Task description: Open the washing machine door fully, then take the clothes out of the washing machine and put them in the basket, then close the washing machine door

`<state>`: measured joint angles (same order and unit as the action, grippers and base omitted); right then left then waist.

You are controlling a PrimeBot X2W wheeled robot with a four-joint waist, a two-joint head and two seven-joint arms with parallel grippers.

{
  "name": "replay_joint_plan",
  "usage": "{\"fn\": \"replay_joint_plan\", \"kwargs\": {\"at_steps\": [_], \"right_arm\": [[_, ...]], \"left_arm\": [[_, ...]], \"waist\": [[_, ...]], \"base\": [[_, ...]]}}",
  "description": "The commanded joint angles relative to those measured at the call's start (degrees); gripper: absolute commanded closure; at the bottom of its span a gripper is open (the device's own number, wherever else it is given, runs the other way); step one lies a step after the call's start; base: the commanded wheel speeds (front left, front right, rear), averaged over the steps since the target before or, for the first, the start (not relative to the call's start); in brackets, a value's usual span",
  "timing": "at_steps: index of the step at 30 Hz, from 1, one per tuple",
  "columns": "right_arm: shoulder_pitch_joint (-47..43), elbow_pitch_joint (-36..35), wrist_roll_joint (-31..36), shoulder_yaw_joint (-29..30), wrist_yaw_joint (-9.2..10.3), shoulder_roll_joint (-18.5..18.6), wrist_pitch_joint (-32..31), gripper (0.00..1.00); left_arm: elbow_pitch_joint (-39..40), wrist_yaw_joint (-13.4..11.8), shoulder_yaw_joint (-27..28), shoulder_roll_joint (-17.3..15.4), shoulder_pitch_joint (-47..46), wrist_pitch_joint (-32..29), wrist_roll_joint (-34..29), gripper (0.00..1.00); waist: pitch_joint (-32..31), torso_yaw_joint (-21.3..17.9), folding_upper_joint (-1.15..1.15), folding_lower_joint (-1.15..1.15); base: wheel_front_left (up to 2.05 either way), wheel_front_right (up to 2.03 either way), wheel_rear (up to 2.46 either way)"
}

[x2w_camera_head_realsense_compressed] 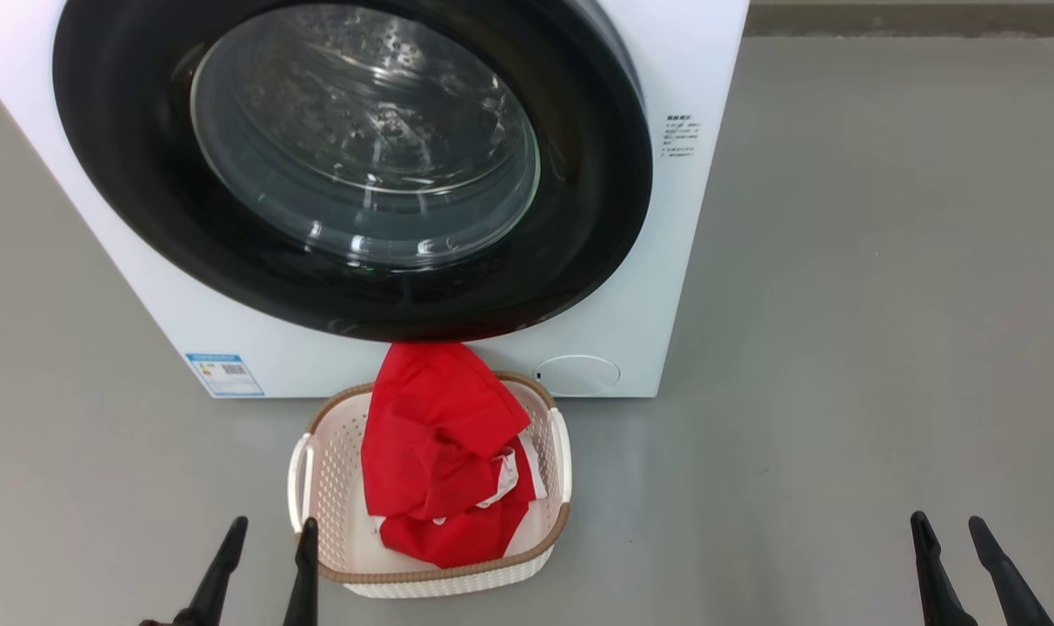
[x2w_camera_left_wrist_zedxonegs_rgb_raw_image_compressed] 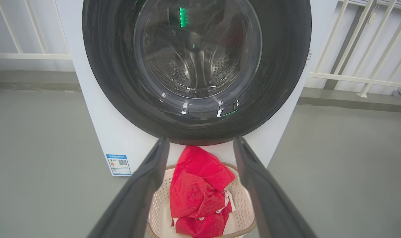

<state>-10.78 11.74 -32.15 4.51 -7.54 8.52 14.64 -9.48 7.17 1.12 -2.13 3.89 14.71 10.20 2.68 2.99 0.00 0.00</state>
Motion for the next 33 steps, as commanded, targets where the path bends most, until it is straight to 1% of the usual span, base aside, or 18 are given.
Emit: {"fn": "replay_joint_plan", "kwargs": {"at_steps": [1,24,25,29,33], "right_arm": [[0.02,-1.62,0.55,-0.69,0.05,0.96,0.36,0.0],[-0.32,-1.65,0.77,-0.41,0.05,0.01,0.36,0.0],[-1.07,-0.25,0.39,0.53,0.0,-1.28,-0.01,1.0],[-1.03,2.48,0.22,0.1,0.0,-2.72,-0.08,1.0],[-0.51,2.4,-1.73,0.15,0.0,-2.81,-0.75,1.0]], "left_arm": [[1.57,0.31,1.93,-0.75,-0.56,0.29,0.06,0.0],[0.43,0.32,2.45,-0.75,0.43,0.29,2.28,0.0],[-0.67,0.0,0.46,-0.1,0.92,0.0,2.01,1.0],[-3.53,-0.07,0.14,0.57,1.13,-0.13,2.19,1.0],[-3.49,-0.06,0.19,0.45,0.84,-0.7,4.85,1.0]], "waist": [[-0.77,-0.55,0.0,0.0],[-1.7,0.37,0.0,0.0],[-1.67,0.35,0.0,0.0],[-1.68,0.36,0.0,0.0],[-1.75,0.24,0.0,0.06]], "base": [[0.0,0.0,0.0],[0.0,0.0,0.0],[0.0,0.0,0.0],[0.0,0.0,0.0],[0.0,0.0,0.0]]}}
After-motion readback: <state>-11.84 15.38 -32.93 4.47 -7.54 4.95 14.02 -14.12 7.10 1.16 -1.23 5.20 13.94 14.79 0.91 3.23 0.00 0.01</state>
